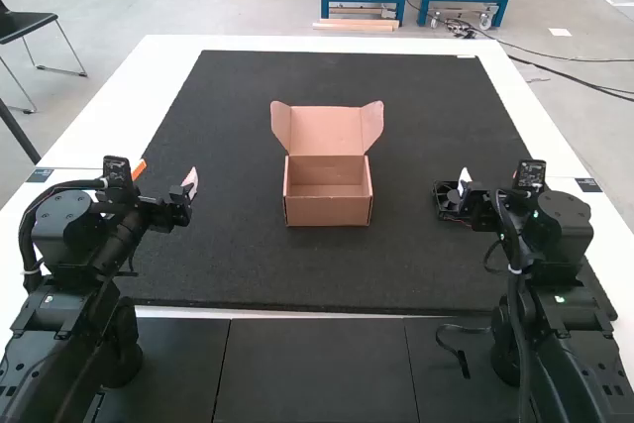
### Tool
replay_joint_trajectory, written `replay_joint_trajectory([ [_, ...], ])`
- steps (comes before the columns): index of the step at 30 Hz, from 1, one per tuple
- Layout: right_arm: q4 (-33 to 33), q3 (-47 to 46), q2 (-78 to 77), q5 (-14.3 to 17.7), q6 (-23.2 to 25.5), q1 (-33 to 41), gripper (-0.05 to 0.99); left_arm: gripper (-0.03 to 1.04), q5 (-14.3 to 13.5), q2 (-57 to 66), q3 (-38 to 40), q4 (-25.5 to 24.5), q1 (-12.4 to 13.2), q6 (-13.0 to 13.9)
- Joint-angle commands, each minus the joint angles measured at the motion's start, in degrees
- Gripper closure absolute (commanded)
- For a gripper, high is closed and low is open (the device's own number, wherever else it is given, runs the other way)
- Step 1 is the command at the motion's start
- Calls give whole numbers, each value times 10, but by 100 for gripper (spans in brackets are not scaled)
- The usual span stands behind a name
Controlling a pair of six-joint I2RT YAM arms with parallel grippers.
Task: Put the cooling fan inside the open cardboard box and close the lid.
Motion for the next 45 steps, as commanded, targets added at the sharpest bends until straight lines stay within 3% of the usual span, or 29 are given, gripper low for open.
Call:
replay_joint_trajectory([
  [1, 1, -2, -3, 1, -5, -2, 3, 5, -2, -7, -3, 6, 6, 7],
  [45, -6, -3, -4, 3, -3, -37, 3, 5, -17, -7, -3, -3, 7, -1],
])
